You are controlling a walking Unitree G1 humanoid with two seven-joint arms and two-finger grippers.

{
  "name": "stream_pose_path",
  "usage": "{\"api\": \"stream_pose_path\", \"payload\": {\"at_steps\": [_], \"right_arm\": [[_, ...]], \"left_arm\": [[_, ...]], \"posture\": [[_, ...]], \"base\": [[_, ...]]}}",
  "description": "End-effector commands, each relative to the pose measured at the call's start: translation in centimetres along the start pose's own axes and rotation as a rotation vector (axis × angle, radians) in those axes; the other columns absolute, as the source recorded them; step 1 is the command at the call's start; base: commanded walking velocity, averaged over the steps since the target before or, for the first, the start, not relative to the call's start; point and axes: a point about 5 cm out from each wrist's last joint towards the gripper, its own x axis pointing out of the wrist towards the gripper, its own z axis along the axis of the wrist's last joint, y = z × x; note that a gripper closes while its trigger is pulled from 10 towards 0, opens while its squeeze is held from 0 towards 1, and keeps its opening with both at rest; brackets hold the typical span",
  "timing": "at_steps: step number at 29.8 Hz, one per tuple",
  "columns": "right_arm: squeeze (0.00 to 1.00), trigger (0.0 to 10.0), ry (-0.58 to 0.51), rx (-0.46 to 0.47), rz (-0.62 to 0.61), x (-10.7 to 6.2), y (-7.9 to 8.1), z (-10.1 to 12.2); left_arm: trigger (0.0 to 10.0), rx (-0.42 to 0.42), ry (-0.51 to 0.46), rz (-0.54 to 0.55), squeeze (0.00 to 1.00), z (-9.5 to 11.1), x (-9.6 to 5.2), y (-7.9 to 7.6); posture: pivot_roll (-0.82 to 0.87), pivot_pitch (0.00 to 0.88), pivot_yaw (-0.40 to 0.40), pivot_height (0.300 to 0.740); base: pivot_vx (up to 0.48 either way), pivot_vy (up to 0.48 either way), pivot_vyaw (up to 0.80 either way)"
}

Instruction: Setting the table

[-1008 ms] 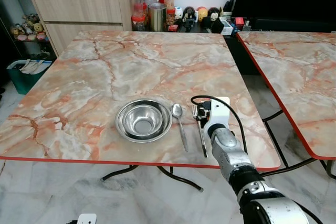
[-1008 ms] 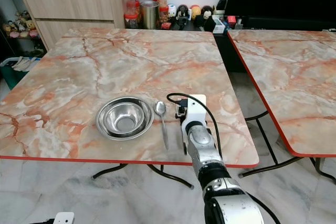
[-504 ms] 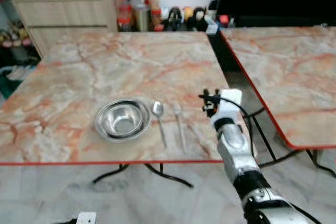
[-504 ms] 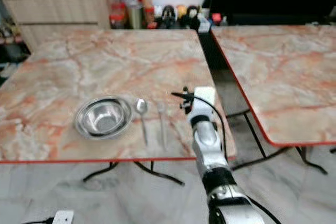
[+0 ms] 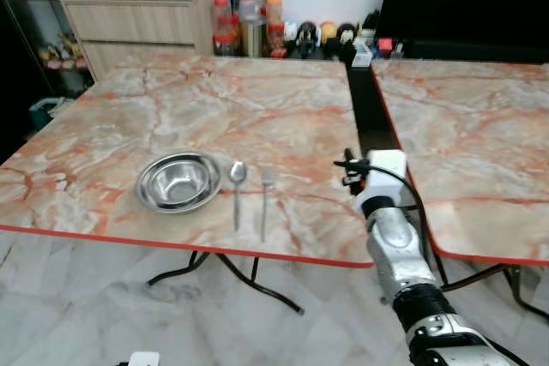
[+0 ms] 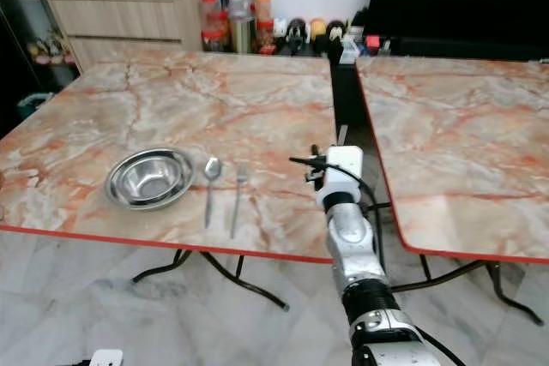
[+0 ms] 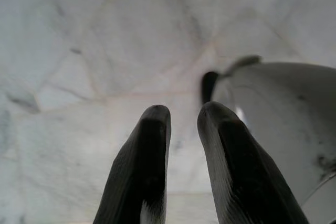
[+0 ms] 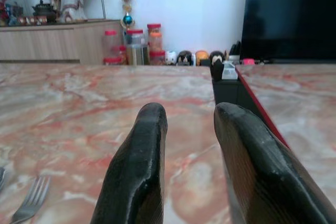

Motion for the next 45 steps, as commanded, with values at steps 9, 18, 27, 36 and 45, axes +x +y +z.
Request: {"api": "stream_pose_path", "payload": {"at_steps": [9, 18, 27, 36, 45], "right_arm": [[0.0, 10.0, 0.018, 0.013, 0.003, -0.3, 0.3, -0.5], [0.0, 10.0, 0.002, -0.122, 0.023, -4.9, -1.1, -3.2], [0.0, 10.0, 0.008, -0.179, -0.058, -10.5, -3.0, -4.9], [0.0, 10.0, -0.059, -0.237, -0.054, -12.5, -3.4, -2.8], [0.0, 10.0, 0.006, -0.27, -0.083, -16.0, -4.1, -2.8]], "left_arm": [[10.0, 0.01, 0.012, 0.001, 0.0, -0.3, -0.1, 0.1], [10.0, 0.019, 0.013, -0.003, 0.0, -0.4, -0.1, 0.2], [10.0, 0.024, 0.013, -0.001, 0.0, -0.3, -0.1, 0.2], [10.0, 0.024, 0.006, 0.0, 0.0, 0.0, 0.0, 0.3], [10.0, 0.023, 0.006, 0.007, 0.0, 0.2, 0.0, 0.4]], "posture": [[0.02, 0.0, -0.027, 0.74], [0.01, 0.0, -0.033, 0.74], [0.01, 0.0, -0.035, 0.74], [0.0, 0.0, -0.032, 0.74], [-0.02, 0.0, -0.028, 0.74]], "base": [[0.247, -0.387, 0.0], [0.246, -0.386, 0.0], [0.244, -0.375, 0.0], [0.054, -0.347, 0.0], [0.0, -0.2, 0.0]]}}
